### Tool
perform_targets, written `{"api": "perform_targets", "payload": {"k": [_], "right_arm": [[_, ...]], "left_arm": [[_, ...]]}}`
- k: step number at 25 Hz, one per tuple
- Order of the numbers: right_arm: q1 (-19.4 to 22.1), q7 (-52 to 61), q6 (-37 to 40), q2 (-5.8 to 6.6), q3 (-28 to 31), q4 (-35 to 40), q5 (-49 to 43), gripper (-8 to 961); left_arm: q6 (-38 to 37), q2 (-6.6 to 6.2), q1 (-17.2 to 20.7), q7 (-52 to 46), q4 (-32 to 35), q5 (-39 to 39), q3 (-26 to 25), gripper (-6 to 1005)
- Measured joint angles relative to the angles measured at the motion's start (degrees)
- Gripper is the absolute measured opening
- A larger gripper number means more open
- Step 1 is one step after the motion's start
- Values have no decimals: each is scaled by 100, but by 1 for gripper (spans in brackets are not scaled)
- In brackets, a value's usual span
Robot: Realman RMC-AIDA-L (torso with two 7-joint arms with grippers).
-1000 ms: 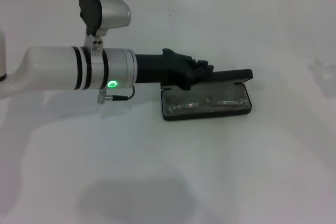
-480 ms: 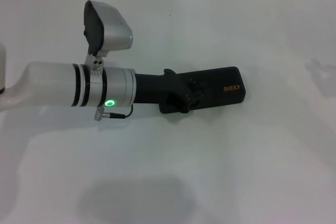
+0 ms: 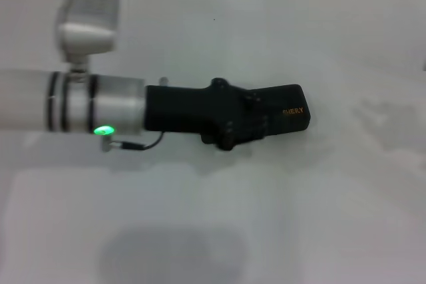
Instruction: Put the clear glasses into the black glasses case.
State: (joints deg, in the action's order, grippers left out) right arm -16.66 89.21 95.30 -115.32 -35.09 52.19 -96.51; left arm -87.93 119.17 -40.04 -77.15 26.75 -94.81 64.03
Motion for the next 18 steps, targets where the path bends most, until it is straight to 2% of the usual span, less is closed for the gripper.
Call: {"api": "perform_targets", "payload": {"k": [2, 3, 4, 5, 8, 10, 14, 16, 18], "right_arm": [[-206, -287, 176, -2, -477, -151, -185, 209], [-206, -287, 176, -2, -477, -151, -185, 236], [-264, -563, 216, -14, -933, -186, -185, 262], [-268, -635, 220, -19, -1010, -186, -175, 289], [-304, -1233, 218, -63, -1863, -246, 134, 368], [-362, -1463, 209, -61, -2237, -374, 414, 421], [-542, -1683, 287, -50, -2445, -582, 666, 593], [-609, -1689, 306, -54, -2482, -601, 668, 689], [-663, -1689, 318, -54, -2533, -610, 669, 739]], "left_arm": [[-462, -50, 296, 50, 316, 2, -107, 208], [-686, -93, 463, 63, 465, 1, -175, 209], [-842, -150, 579, 63, 563, 3, -221, 250], [-910, -204, 640, 50, 576, 2, -250, 292], [-1133, -427, 811, -54, 528, 5, -444, 416], [-1315, -529, 932, -142, 491, 6, -683, 454], [-1675, -612, 1094, -205, 479, 6, -1052, 529], [-1759, -634, 1138, -234, 479, -7, -1085, 567], [-1817, -647, 1174, -246, 479, -35, -1079, 605]]}}
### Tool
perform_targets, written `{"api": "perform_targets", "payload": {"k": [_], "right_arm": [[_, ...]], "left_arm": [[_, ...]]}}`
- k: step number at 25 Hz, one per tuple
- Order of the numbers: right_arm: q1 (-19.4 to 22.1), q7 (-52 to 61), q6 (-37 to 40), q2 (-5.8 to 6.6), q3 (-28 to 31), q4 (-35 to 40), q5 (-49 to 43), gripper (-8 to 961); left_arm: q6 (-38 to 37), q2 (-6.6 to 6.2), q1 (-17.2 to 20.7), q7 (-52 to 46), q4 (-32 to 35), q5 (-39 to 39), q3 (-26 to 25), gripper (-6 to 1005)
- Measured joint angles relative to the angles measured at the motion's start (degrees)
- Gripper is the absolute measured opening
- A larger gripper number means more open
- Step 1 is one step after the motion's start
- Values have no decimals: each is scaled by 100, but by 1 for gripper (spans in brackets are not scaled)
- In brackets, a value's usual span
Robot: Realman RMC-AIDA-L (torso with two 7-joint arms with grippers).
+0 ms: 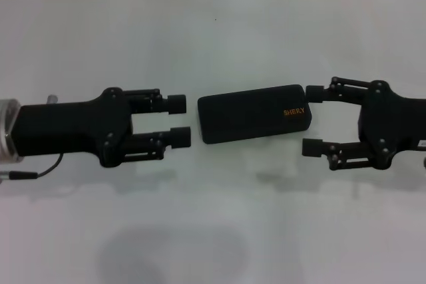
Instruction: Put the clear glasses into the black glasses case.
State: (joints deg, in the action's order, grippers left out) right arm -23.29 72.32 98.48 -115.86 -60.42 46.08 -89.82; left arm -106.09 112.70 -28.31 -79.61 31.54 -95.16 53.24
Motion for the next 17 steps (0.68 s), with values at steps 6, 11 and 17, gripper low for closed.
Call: {"api": "perform_targets", "payload": {"k": [6, 11, 17], "right_arm": [[-74, -1, 83, -23, -60, -15, 10, 840], [-147, -69, 46, -21, -191, -171, 246, 840], [-336, -208, 25, -17, -201, -405, 316, 840]], "left_arm": [[-68, -10, 33, -4, 1, -30, -1, 624], [-57, -33, 37, -7, 5, -38, -8, 625], [-33, -33, 42, 17, 10, -92, -17, 625]]}}
